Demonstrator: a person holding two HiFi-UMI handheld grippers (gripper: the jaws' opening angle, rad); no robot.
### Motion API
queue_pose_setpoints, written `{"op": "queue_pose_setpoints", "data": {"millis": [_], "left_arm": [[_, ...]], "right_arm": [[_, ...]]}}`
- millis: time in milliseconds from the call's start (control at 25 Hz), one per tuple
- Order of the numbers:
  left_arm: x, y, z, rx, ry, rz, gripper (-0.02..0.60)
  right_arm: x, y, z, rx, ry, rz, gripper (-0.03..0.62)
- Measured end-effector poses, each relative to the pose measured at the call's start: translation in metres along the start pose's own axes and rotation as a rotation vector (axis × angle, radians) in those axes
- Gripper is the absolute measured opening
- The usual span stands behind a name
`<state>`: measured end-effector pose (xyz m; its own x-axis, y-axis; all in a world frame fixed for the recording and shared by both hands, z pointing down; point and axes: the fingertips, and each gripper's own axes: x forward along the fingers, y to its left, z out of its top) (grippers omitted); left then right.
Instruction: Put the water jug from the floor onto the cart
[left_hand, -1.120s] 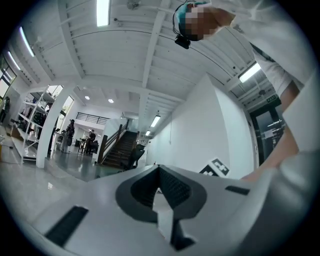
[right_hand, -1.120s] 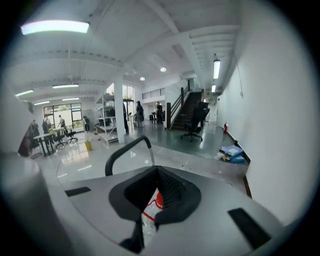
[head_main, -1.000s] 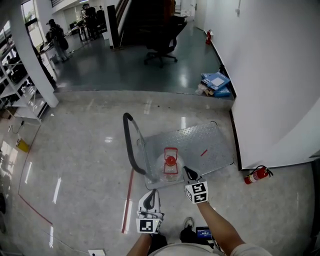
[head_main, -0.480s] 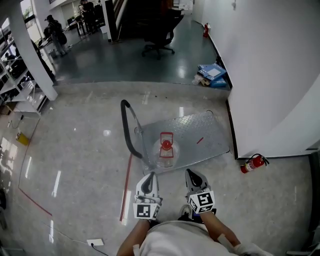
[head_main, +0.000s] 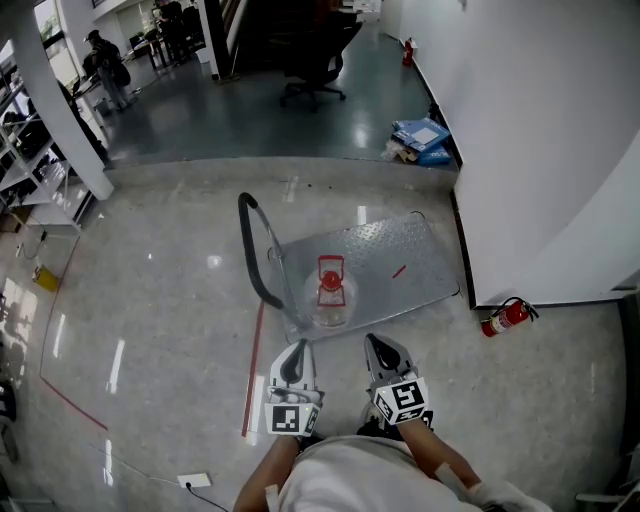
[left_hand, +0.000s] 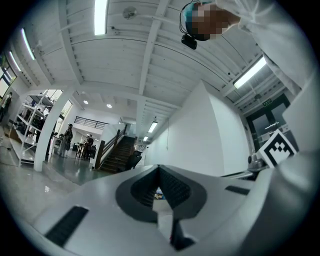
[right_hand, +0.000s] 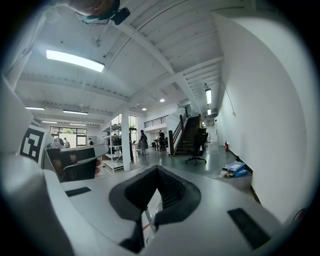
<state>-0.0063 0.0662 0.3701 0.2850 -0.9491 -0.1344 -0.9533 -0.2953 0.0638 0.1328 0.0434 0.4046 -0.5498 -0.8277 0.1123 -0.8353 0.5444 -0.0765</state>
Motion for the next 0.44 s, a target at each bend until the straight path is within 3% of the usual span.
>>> {"op": "queue_pose_setpoints", "data": {"millis": [440], "left_arm": [[-0.0037, 0.0031, 0.0001, 0.007, -0.005, -0.001, 0.003]], "right_arm": [[-0.0028, 0.0063, -0.0056, 0.000, -0.001, 0.010, 0.011]]}}
